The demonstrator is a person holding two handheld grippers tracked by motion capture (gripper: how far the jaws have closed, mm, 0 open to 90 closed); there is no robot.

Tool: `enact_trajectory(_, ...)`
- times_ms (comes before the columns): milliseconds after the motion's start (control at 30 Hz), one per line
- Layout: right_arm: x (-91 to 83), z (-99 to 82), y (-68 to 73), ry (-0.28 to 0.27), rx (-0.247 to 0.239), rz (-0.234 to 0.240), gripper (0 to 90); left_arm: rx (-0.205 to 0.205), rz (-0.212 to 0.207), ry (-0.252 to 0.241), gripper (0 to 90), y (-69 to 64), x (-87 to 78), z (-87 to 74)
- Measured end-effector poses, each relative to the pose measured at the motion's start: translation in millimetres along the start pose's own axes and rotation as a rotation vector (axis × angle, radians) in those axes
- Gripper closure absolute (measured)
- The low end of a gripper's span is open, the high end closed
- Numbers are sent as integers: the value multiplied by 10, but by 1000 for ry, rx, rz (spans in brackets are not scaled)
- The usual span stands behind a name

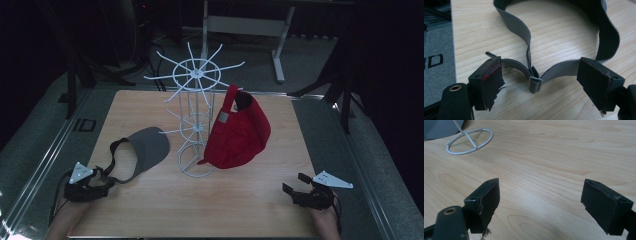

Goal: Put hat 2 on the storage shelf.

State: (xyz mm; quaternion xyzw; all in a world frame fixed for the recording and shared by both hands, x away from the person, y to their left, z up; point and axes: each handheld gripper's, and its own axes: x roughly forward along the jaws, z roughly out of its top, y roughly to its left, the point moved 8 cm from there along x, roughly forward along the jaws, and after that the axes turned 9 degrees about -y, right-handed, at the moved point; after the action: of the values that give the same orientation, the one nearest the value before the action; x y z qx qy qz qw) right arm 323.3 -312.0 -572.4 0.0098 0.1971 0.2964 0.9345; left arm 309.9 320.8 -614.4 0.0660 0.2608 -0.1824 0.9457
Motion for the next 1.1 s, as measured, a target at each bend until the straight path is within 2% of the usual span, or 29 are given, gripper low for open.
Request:
enact_trajectory(100,3,5,3,0,1,1,155,16,-12,13,223,7,50,8)
enact_trajectory(167,2,7,4,-2,1,1,155,9,-29,8,237,7,72,23)
enact_trajectory(300,6,-11,-2,4,3,0,155,19,-52,3,327,16,115,53)
enact_trajectory(400,1,-14,-6,4,6,1,155,28,-69,25,392,18,149,53)
enact_trajectory(467,-2,-16,-10,5,2,-2,155,39,-74,39,448,13,170,51)
enact_trajectory(600,-9,-23,-33,2,0,-8,155,43,-91,35,589,-3,188,67)
enact_trajectory(800,-15,-52,-84,21,-14,-27,155,62,-83,31,825,-39,223,92)
enact_trajectory(933,-43,-36,-103,11,-5,-30,155,81,-89,34,858,-71,226,113)
enact_trajectory(1000,-60,-36,-114,8,-3,-32,155,94,-99,6,862,-108,205,169)
enact_trajectory(1100,-66,-52,-135,9,6,-34,155,102,-125,-64,864,-155,131,314)
